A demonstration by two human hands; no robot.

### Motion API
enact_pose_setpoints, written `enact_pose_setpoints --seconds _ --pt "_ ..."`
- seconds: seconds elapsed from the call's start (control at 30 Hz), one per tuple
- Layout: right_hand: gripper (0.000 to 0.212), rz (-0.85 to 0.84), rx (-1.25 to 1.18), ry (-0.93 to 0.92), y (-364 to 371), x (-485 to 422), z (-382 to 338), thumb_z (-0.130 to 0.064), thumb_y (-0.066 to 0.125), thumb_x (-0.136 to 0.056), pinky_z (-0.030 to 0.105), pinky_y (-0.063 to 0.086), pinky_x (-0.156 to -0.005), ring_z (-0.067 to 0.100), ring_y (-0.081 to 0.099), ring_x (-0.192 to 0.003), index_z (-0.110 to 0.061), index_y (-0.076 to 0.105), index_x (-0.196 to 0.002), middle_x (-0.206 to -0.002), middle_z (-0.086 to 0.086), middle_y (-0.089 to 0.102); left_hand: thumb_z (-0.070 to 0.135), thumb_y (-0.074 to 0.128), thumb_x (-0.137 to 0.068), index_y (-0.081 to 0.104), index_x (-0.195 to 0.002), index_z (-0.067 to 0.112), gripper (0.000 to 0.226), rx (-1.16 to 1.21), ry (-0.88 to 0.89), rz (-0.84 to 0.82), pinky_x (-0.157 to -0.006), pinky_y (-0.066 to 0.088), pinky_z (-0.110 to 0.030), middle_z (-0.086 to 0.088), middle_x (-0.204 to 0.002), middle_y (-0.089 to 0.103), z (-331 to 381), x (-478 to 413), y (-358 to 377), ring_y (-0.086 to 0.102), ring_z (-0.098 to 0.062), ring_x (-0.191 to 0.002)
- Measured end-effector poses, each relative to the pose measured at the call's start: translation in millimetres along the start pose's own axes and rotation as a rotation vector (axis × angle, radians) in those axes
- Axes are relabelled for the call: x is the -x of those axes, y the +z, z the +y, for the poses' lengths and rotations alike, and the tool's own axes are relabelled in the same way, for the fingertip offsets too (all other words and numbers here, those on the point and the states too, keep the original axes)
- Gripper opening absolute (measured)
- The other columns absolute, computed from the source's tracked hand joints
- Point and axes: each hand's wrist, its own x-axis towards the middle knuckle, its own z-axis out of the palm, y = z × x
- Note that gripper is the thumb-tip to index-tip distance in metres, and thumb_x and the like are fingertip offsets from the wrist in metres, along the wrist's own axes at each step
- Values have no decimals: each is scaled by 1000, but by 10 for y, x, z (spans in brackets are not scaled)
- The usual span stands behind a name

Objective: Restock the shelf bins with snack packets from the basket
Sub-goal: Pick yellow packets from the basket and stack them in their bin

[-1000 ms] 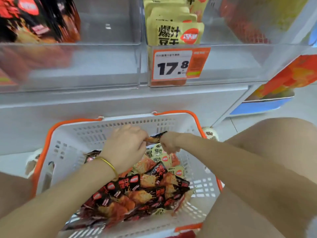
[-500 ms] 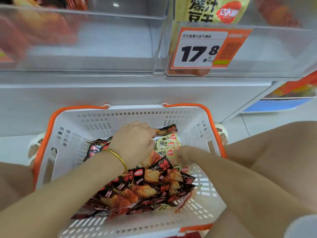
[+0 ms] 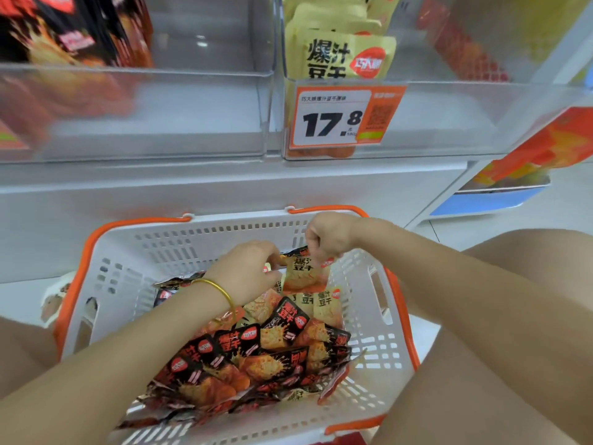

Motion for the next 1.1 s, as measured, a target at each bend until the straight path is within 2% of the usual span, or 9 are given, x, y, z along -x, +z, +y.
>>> enact_pose_setpoints --seconds 0.1,0.23,0.43,0.6,0.7,0.8,0.9,1.0,1.1 --pt "18 57 -19 -78 -224 286 -187 -16 76 -79 16 42 -48 7 49 -51 -18 62 -68 -62 -7 57 26 63 -88 55 -118 18 32 171 19 14 -88 46 -29 1 -111 61 93 12 -59 58 -15 -103" --pt "15 219 -189 -138 -370 726 -321 -17 76 -79 22 45 -53 13 53 -55 -10 63 -73 -61 -1 58 18 69 -83 52 -72 23 21 377 56 116 -64 43 -29 5 -71 58 234 81 -247 53 -10 -65" --pt "15 314 -774 -239 -456 1371 -225 -8 70 -81 26 56 -68 10 67 -72 -16 64 -92 -82 -1 71 7 71 -80 67 -86 21 16 670 175 261 -66 53 -19 8 -82 71 609 256 -813 64 1 -70" --pt "16 553 -967 -338 -945 1813 -174 -10 68 -70 25 58 -58 10 66 -61 -13 66 -85 -72 -1 71 6 64 -86 62 -93 12 9 698 317 479 -48 46 -14 2 -70 64 1155 279 -1464 56 1 -52" --pt "9 857 -1023 -352 -1399 2027 -98 -5 67 -77 23 55 -52 8 68 -58 -11 65 -84 -66 -3 72 13 61 -88 62 -101 16 13 459 346 793 -67 46 -12 1 -86 63 1299 176 -1829 58 -6 -74" --pt "12 1117 -873 -196 -1822 1900 31 -3 70 -81 30 58 -55 12 69 -60 -7 66 -91 -75 2 72 23 52 -94 61 -119 15 28 40 312 840 -94 39 -16 1 -116 62 1311 -27 -2024 55 -14 -108" --pt "26 1055 -768 -14 -2096 1429 163 -6 80 -71 46 58 -74 26 70 -81 -5 68 -95 -97 14 71 33 38 -98 55 -126 14 38 -322 227 713 -107 32 -42 -7 -132 55 1297 -242 -2052 46 -26 -126" --pt "49 968 -596 142 -2173 905 316 -17 87 -64 45 56 -84 29 67 -95 -2 66 -106 -105 15 68 40 20 -94 59 -110 17 48 -474 164 640 -112 16 -47 -3 -121 60 1260 -345 -1987 49 -22 -119" --pt "43 964 -599 209 -2184 684 369 -24 85 -68 43 58 -77 28 70 -86 -6 65 -101 -95 12 69 42 10 -83 57 -120 21 64 -545 162 649 -114 7 -44 2 -128 57 1217 -367 -1931 47 -17 -123"
